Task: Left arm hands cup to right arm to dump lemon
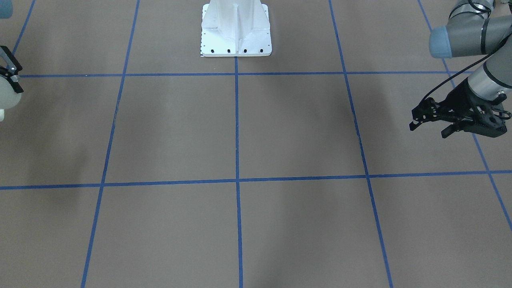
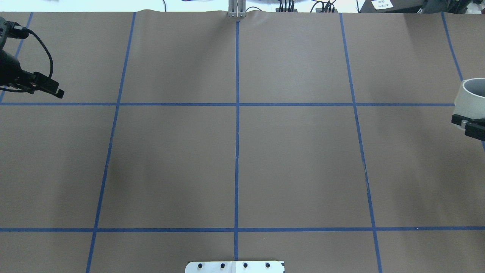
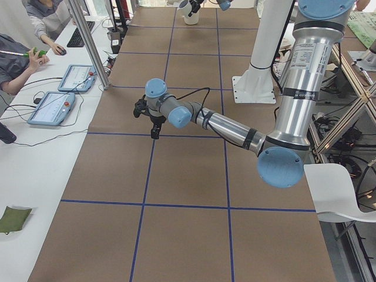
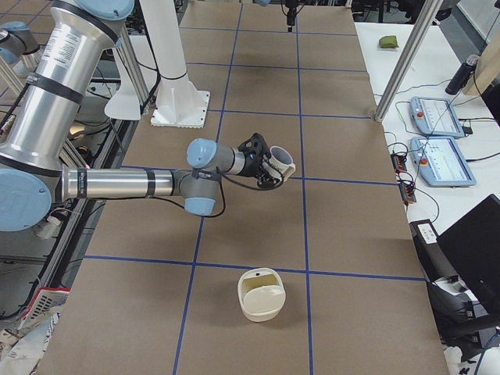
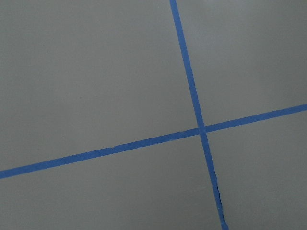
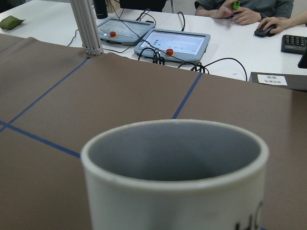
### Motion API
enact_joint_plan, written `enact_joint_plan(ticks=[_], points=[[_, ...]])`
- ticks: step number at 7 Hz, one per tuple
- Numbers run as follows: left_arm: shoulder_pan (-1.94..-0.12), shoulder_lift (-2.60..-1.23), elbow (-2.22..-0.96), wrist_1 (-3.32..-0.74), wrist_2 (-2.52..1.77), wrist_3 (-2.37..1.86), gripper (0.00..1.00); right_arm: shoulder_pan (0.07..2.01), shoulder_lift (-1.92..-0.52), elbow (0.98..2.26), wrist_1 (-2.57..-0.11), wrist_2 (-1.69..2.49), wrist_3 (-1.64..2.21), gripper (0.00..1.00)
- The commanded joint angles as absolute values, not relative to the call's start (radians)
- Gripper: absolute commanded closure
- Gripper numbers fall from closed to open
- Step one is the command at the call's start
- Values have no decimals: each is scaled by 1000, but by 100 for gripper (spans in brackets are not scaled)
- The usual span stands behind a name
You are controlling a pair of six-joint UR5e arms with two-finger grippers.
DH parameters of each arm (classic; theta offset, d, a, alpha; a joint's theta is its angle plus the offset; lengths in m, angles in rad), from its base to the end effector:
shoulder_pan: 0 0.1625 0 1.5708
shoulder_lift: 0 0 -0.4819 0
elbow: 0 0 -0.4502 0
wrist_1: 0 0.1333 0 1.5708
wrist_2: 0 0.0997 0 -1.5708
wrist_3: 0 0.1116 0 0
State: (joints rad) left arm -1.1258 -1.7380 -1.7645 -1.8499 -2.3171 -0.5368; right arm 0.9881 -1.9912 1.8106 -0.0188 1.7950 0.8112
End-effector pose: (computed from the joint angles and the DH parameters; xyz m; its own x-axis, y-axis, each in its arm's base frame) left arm 0.2194 -0.5937 0.4849 0.5961 0.2159 -0.7734 -0.0471 0.9709 0.2347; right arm -0.1144 -0.3708 0.6071 0.5571 -0.3748 0.7411 -0.4283 0.6349 0.6431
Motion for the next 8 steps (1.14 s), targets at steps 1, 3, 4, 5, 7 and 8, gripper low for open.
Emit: enact_joint_plan(ticks=[1, 3, 4, 5, 7, 8], points=[[-1126, -1738, -1764, -1850, -2318, -537, 0, 1018, -2017, 1521, 423, 1793, 1062, 95], [-1124, -1740, -1764, -1850, -2318, -537, 0, 1060, -2002, 1386, 625, 1790, 1330, 97], [-1124, -1740, -1764, -1850, -2318, -537, 0, 1099, -2002, 1381, 653, 1792, 1511, 97], [-1124, -1740, -1764, -1850, -2316, -535, 0, 1126, -1997, 1373, 681, 1792, 1652, 97], [-1126, -1741, -1766, -1850, -2316, -535, 0, 1175, -1916, 1274, 763, 1792, 1921, 97], [-1126, -1740, -1769, -1850, -2316, -537, 0, 1190, -1889, 1219, 835, 1789, 2031, 97]])
